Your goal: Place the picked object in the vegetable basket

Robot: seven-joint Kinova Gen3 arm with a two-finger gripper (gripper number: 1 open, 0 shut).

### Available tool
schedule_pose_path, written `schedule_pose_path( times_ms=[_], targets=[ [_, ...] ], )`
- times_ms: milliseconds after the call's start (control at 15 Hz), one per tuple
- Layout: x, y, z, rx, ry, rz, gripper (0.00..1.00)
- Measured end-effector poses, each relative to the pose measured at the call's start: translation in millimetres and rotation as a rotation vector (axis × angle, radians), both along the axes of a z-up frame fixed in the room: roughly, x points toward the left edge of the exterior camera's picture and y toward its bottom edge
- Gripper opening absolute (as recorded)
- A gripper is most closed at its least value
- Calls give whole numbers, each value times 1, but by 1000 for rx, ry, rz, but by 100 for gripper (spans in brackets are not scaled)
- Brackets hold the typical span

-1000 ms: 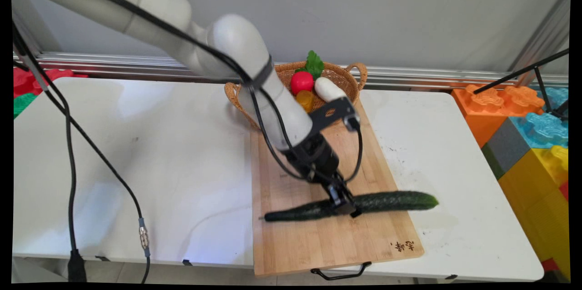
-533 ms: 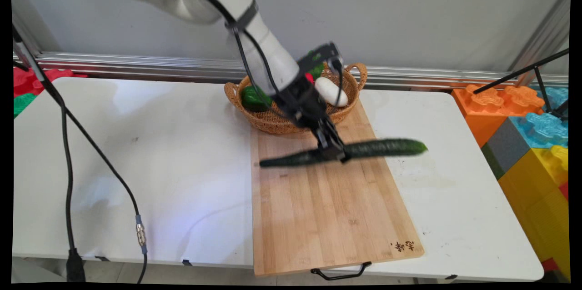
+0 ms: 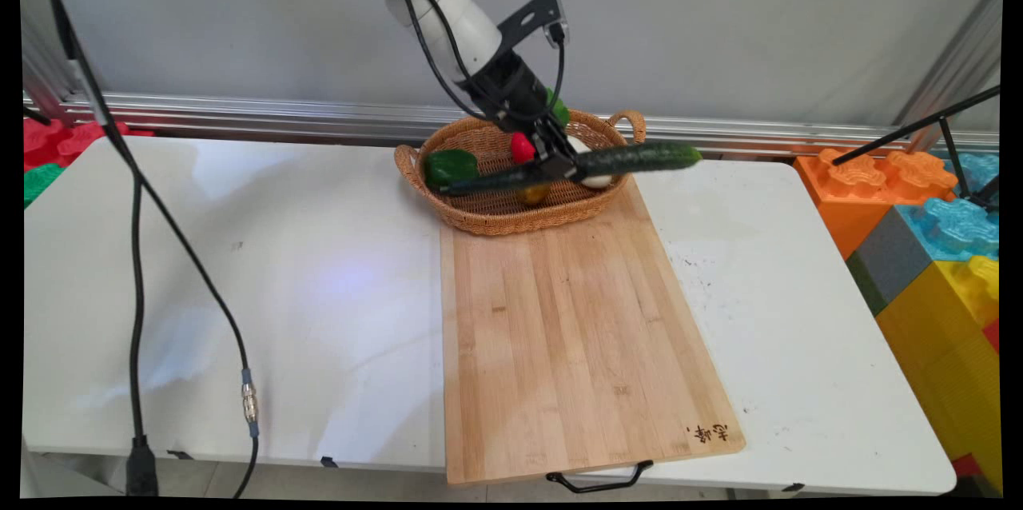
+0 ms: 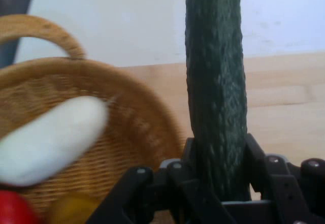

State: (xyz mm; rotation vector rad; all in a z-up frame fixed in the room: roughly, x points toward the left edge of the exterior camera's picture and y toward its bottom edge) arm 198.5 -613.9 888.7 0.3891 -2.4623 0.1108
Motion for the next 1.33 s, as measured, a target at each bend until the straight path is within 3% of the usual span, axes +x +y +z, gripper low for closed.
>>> schedule_pose_path(
  times_ms=[467, 867, 933, 1333],
  targets=[
    [21, -40, -21, -73, 2, 32, 0],
    [21, -37, -58, -29, 23, 41, 0],
    [21, -36, -61, -26, 25, 41, 100],
    [20, -30, -69, -41, 43, 33, 100]
  ],
)
